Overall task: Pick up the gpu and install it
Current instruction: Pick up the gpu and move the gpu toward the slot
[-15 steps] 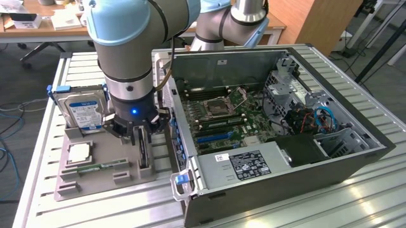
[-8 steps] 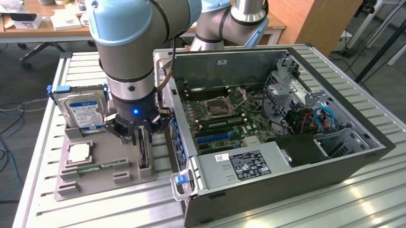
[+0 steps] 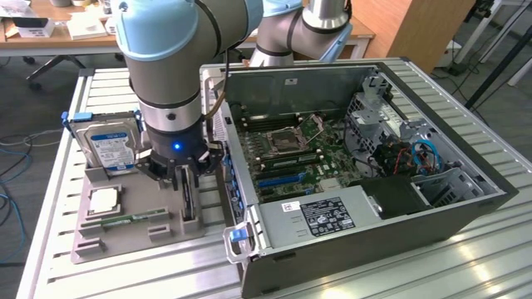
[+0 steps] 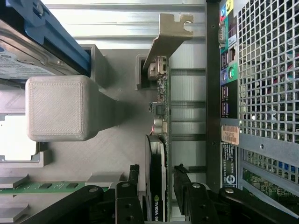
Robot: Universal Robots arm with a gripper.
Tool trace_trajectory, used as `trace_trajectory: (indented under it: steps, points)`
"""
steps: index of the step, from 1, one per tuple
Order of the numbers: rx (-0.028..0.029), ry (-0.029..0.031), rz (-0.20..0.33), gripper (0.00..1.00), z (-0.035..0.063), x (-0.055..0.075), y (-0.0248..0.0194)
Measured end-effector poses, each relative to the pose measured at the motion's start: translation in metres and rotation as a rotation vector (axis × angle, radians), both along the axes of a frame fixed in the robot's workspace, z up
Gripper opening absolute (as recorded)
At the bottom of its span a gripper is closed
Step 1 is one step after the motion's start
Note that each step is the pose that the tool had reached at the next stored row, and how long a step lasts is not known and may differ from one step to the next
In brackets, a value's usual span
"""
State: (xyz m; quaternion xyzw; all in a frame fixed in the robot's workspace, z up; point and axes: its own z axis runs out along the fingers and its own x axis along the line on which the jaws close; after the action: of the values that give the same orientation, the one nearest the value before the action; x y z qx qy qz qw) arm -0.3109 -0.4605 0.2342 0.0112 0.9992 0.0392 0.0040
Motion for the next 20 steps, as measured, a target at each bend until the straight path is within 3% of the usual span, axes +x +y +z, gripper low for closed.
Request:
trace_trajectory:
  steps: [16, 20]
  points:
    - [0.0003, -0.0001, 0.000, 0.43, -0.0009, -0.0006, 0.0001]
    - [0.0003, -0.0001, 0.000, 0.35, -0.0009, -0.0006, 0.0001]
